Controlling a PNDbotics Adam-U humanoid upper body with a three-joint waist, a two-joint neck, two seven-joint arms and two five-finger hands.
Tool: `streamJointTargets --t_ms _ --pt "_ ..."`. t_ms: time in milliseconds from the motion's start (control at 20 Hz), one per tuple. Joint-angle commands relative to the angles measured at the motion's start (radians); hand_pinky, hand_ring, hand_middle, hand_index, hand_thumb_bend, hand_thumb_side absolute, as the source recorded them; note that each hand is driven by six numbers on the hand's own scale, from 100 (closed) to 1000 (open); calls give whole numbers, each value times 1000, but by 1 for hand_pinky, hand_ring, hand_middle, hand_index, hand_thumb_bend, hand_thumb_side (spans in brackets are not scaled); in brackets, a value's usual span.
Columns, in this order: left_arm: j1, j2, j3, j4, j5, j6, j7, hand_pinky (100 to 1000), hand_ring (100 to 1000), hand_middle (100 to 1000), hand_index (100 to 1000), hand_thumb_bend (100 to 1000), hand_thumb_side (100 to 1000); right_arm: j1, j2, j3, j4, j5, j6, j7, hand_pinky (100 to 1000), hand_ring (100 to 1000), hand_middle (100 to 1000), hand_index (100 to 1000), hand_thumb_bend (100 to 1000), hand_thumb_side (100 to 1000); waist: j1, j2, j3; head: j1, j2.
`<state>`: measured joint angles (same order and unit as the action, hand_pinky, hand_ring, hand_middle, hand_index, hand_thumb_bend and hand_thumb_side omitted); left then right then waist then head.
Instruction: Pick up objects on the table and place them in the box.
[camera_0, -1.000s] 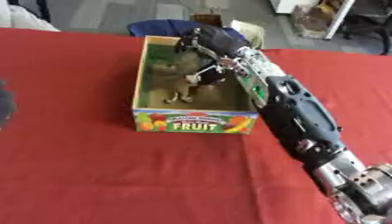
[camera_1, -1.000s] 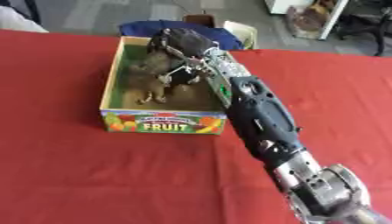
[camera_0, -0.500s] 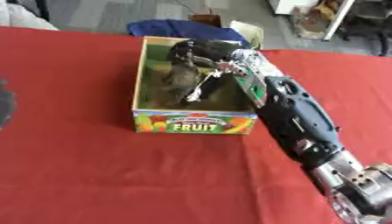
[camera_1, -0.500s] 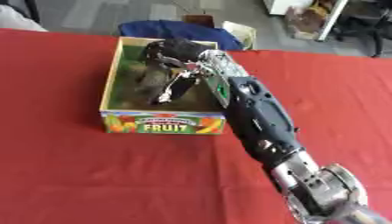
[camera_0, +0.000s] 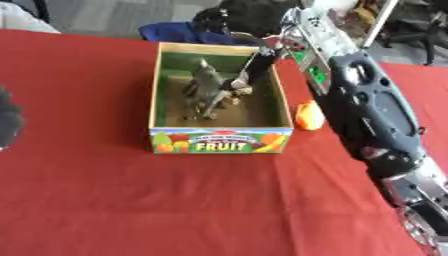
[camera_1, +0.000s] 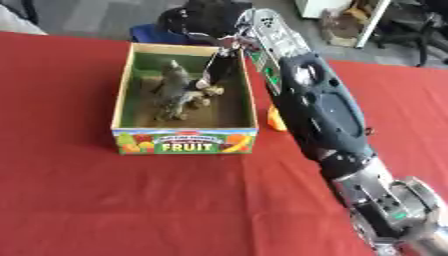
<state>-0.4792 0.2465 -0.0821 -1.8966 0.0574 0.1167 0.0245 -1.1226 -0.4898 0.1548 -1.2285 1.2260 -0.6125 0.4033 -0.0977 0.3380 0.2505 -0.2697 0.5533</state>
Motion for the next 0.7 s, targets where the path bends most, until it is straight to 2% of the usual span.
streamJointTargets --t_ms 50,200,450,700 --pt "-1 19 12 -11 -7 -2 7 558 593 569 642 750 406 5 -74 -7 -67 -16 -9 -11 922 858 966 1000 528 386 8 -28 -11 9 2" --pt "5 22 16 -10 -9 -3 11 558 593 569 642 751 406 50 -132 -19 -112 -55 0 -24 918 854 960 1000 525 382 10 -31 -33 18 4" --pt "15 26 22 -9 -11 -3 18 558 593 569 642 749 406 178 -244 -69 -204 -133 50 -47 906 853 936 986 521 376 20 -34 -77 31 10" --pt "20 26 24 -9 -12 -4 20 558 594 569 642 746 406 279 -300 -119 -227 -216 105 -48 896 861 885 949 519 377 31 -37 -105 35 14"
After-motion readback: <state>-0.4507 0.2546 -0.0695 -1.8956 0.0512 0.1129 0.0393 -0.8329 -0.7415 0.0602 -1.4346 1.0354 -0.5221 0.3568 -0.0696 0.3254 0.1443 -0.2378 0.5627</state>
